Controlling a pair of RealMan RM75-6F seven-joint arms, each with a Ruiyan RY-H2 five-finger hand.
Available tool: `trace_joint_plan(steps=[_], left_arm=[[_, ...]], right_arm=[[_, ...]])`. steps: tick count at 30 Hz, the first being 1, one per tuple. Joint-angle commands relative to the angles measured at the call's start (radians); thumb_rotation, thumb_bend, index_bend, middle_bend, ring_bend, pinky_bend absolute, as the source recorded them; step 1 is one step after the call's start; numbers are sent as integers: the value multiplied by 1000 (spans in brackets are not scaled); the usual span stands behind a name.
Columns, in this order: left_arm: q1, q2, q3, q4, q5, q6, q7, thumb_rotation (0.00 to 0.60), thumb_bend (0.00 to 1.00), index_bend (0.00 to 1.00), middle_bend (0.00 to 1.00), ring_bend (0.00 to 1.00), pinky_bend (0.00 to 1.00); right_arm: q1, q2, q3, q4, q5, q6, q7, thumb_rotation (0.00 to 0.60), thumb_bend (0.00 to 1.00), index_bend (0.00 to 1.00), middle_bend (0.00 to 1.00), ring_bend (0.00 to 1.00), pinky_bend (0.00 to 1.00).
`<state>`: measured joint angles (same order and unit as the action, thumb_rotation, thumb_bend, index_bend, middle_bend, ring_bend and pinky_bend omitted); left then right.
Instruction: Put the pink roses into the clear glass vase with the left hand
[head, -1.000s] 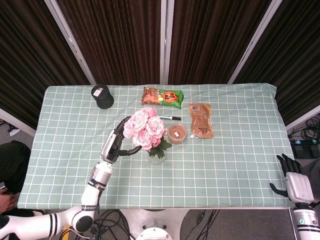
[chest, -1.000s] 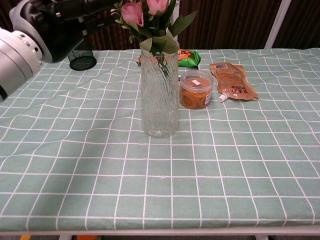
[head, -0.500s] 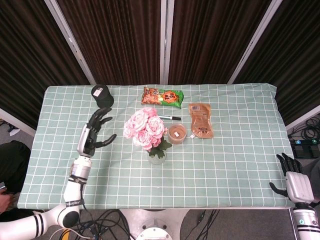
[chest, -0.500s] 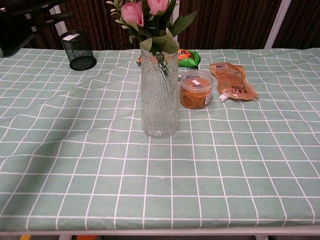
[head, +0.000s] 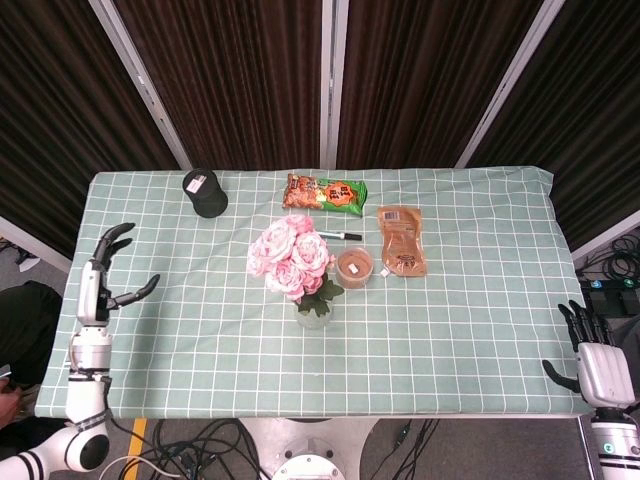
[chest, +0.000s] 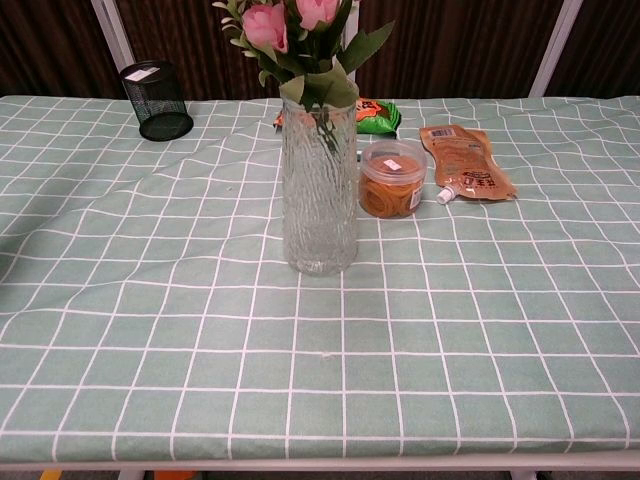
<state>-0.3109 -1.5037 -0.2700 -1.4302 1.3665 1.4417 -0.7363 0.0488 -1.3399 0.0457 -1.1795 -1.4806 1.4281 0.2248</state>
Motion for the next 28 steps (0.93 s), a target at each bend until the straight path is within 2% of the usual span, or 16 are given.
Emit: trace_joint_plan(steps=[1,4,10,16,23,28], left_arm=[[47,-13,79,154,106,116,180,600,169,188,150,77,185],[52,-3,117,207,124,97,268,600,169,196,150,77,175],[89,81,216,163,163,56,498,600,144,198,150,77,130],[140,96,254,149,175,98,674,600,112,192,132,37,98],[185,96,281,164,179,124,759,586,112,188,118,29,92],[207,115,290,149,175,126,752,581,112,188,117,29,91]], right_arm=[[-6,-3,-5,4,-9,14,0,600,157,0,0,0,0],[-12,-2,-6,4,-12,27,-6,600,157,0,0,0,0],[-20,2,-6,2,-14,44,-13,600,155,0,0,0,0],[-19,-17,-6,17,-15,42,-21,600,155,0,0,0,0],[-18,-30,-20,24,-26,34,-44,600,154,0,0,0,0],[-25,-26,-22,12,-27,44,-57,600,154,0,0,0,0]])
